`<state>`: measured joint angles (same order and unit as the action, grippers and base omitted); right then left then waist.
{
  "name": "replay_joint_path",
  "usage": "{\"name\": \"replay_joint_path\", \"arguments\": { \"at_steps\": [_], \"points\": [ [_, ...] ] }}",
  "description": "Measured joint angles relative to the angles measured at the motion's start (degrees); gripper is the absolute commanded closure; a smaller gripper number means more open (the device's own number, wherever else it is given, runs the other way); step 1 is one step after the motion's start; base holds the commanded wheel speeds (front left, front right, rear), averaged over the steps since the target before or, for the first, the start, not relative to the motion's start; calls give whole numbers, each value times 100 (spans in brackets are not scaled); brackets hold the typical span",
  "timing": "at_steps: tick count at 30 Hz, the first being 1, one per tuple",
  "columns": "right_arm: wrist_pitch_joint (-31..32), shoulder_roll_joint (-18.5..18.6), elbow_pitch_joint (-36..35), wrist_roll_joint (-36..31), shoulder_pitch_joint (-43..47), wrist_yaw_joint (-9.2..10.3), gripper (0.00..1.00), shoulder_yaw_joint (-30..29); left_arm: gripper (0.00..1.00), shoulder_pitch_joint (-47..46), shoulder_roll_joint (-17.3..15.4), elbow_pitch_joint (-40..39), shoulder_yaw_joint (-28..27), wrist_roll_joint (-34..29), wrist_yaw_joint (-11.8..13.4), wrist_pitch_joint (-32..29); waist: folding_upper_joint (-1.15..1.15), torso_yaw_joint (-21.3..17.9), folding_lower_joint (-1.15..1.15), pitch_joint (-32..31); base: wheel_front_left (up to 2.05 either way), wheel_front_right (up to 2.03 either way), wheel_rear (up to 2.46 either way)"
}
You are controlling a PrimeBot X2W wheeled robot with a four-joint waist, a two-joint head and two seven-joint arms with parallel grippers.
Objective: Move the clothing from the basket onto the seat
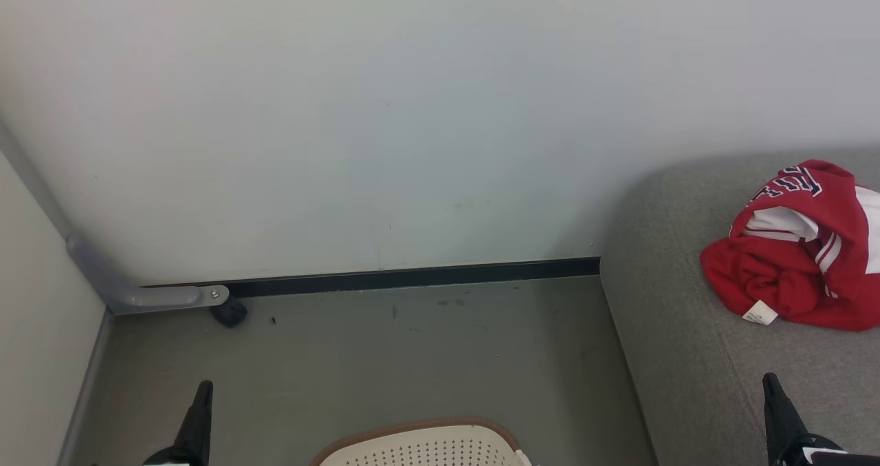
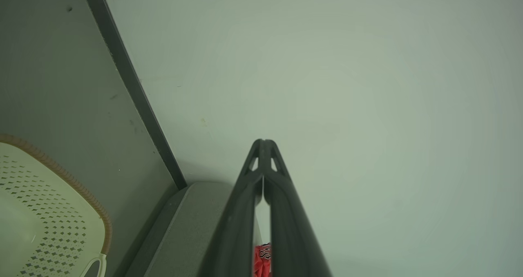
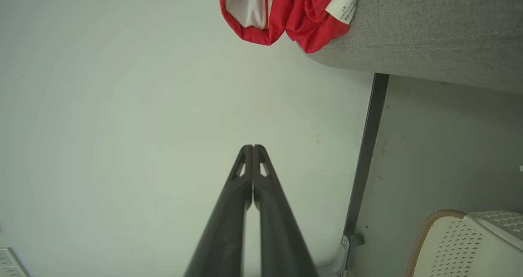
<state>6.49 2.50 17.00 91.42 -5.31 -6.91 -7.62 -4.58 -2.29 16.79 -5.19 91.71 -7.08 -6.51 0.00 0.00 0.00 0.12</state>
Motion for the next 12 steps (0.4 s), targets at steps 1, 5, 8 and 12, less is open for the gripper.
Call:
{"name": "replay_joint_path", "arguments": {
  "at_steps": [1, 5, 8, 12],
  "points": [
    [0, 0, 0, 0, 0, 0, 100, 0, 100, 0, 0, 0, 0, 0, 0, 0, 0, 0, 0, 0, 0, 0, 0],
    [0, 0, 0, 0, 0, 0, 100, 0, 100, 0, 0, 0, 0, 0, 0, 0, 0, 0, 0, 0, 0, 0, 0],
    [0, 0, 0, 0, 0, 0, 100, 0, 100, 0, 0, 0, 0, 0, 0, 0, 0, 0, 0, 0, 0, 0, 0],
    [0, 0, -1, 0, 0, 0, 100, 0, 100, 0, 0, 0, 0, 0, 0, 0, 0, 0, 0, 0, 0, 0, 0]
  ]
}}
